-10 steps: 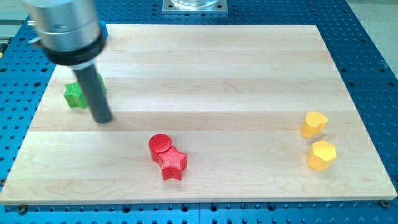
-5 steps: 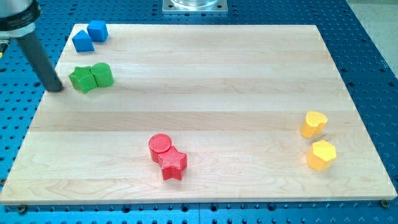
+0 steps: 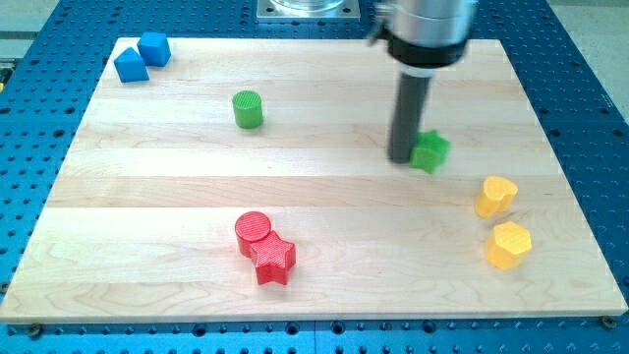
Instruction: Push the green star top of the heart
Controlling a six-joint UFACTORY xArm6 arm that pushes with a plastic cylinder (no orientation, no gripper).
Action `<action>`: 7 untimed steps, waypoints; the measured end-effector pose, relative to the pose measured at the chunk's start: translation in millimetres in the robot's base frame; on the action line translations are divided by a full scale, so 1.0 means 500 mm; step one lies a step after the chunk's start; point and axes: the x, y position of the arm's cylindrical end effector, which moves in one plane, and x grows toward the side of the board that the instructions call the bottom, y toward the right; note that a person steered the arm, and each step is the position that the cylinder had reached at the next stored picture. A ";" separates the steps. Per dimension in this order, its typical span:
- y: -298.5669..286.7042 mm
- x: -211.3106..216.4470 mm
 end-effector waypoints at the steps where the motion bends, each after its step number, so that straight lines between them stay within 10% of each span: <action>1: 0.067 0.003; 4: 0.106 -0.094; 7: 0.187 0.000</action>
